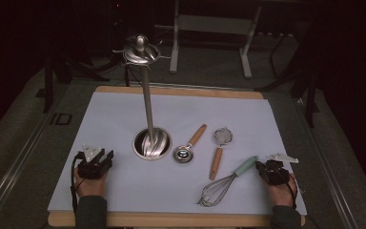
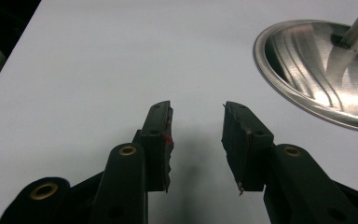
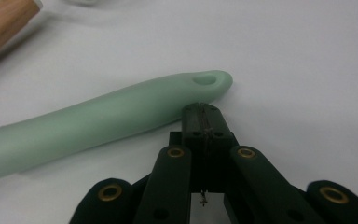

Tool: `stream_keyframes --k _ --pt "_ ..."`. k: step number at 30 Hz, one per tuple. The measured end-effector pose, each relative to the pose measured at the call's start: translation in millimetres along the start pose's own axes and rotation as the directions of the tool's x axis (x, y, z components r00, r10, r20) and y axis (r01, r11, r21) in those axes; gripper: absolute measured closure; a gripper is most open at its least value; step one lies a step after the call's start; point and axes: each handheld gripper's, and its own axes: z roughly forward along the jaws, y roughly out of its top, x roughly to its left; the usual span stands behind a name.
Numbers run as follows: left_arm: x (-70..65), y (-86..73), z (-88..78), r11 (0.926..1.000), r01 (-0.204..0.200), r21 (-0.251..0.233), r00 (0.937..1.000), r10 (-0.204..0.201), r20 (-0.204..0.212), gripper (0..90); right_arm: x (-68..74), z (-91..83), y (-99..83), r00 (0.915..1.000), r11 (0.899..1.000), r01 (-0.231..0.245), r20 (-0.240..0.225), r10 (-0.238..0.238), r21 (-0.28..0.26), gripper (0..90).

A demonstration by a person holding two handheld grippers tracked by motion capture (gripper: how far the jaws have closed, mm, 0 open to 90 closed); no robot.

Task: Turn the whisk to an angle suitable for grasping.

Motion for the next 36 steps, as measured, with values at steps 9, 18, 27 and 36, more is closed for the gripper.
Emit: stream_keyframes --k 9,18,27,36 --pt "0.5 0.0 0.0 1.0000 0.002 0.001 1.0000 -0.002 0.001 62.4 5.5 25.8 29.3 0.9982 0.999 0.017 -0.058 -0.015 0.037 89.8" --pt "0.7 0.0 0.0 1.0000 0.005 -0.001 1.0000 -0.005 0.003 62.2 26.0 53.1 61.8 0.9912 0.993 0.085 -0.108 -0.076 0.084 89.8" --pt "0.6 -0.1 -0.2 1.0000 0.005 -0.003 1.0000 -0.005 0.004 62.1 42.4 51.4 67.5 0.9892 0.994 0.055 -0.140 -0.043 0.089 71.4" --pt "0.3 0.0 -0.2 1.0000 0.001 -0.001 1.0000 -0.001 0.001 61.7 47.3 33.1 56.5 0.9626 0.994 -0.092 -0.251 0.103 0.055 50.2"
